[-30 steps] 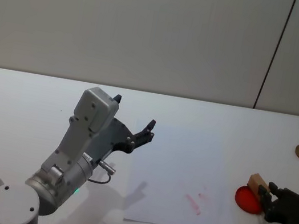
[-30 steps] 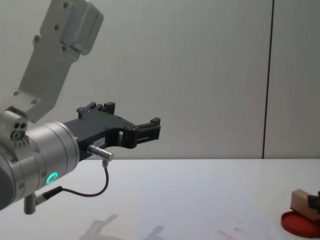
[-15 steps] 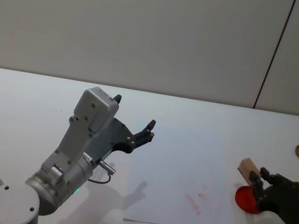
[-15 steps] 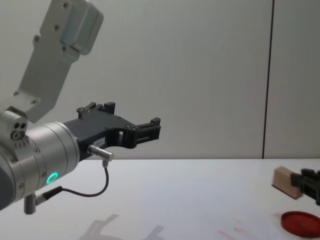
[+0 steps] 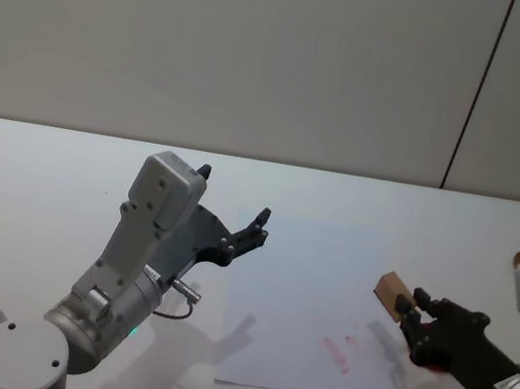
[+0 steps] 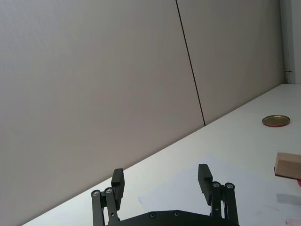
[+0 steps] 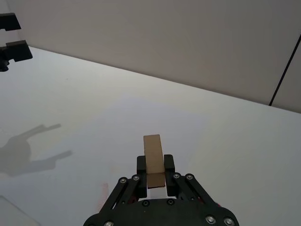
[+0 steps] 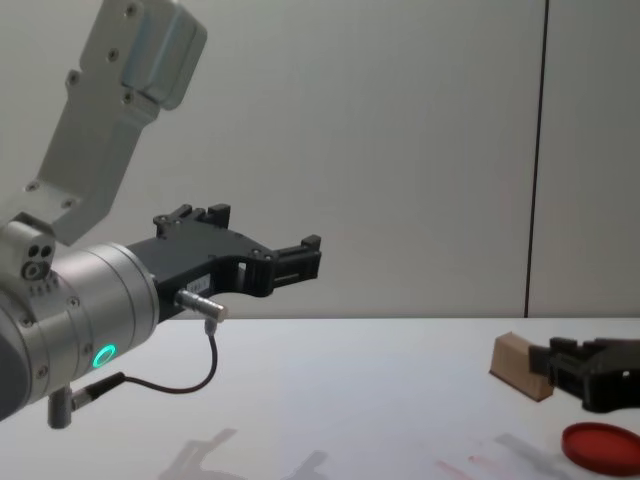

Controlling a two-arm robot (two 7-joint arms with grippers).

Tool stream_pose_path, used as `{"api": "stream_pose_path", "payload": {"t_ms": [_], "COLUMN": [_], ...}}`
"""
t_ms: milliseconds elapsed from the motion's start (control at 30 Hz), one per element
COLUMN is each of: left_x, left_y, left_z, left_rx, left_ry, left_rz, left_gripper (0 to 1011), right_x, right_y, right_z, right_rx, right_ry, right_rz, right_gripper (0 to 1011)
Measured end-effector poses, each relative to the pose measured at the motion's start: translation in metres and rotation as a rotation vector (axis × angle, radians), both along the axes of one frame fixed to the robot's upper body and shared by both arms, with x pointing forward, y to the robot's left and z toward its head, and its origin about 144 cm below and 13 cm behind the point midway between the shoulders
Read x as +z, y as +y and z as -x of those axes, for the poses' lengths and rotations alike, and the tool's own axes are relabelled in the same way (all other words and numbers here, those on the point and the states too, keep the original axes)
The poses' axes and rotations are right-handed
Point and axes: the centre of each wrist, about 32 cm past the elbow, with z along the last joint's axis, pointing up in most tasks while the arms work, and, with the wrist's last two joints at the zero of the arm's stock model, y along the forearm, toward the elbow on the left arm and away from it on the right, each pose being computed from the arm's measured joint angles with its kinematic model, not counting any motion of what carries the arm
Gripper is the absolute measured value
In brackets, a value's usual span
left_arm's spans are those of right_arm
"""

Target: Use the one hand to pick up the stamp and affix it onto the A4 paper.

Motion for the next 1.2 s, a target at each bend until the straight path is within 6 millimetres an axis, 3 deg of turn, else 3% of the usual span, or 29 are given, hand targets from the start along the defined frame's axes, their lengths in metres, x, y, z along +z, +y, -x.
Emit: {"api": "stream_pose_path", "payload": {"t_ms": [1200], "left_x": [0.000], "left_y": [0.000], "left_z": [0.000], "left_rx": [0.000], "left_ry": [0.000], "left_rz": [0.000], "left_gripper": [993], "right_x": [-0.026], "right_y": [0.011], "right_z": [0.019], "right_rx": [0.043], "right_ry": [0.126], "right_rz": [0.021], "right_gripper": [203]}}
